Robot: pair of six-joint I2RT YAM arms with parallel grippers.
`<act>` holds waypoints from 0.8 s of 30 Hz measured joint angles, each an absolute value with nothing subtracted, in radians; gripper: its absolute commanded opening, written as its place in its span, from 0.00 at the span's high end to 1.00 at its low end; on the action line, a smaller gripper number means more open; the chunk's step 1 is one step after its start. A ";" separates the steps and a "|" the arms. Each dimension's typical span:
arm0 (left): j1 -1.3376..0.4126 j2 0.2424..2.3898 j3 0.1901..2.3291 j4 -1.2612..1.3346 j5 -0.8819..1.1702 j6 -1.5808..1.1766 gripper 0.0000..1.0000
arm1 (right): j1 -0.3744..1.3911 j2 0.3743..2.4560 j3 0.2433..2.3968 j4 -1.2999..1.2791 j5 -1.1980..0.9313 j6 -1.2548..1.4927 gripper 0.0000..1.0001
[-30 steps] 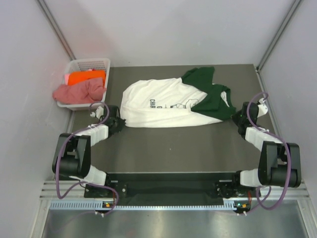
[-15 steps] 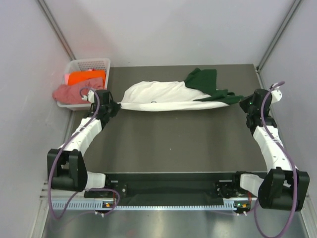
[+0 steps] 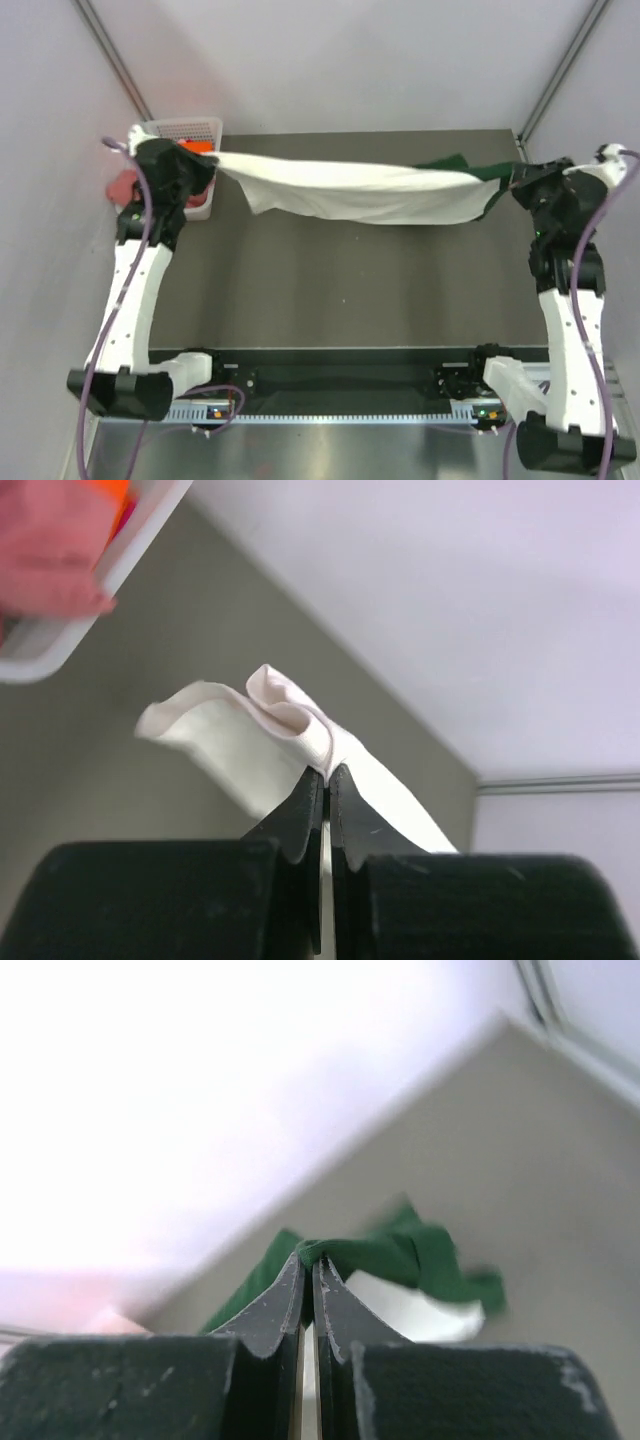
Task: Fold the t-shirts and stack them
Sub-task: Fold the tshirt
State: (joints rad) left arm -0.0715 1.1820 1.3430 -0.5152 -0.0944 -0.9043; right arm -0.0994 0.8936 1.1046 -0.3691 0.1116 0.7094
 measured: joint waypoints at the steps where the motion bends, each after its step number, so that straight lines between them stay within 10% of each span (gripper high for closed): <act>1: -0.072 1.144 1.376 -0.523 -0.095 -0.898 1.00 | -0.099 0.841 1.133 -0.367 0.104 0.706 1.00; 11: -0.066 0.884 1.566 -0.611 -0.130 -0.887 1.00 | -0.099 0.618 1.322 -0.383 0.093 0.688 1.00; 24: -0.063 1.307 1.612 -0.630 -0.109 -0.891 1.00 | -0.099 1.027 1.459 -0.462 0.056 0.669 1.00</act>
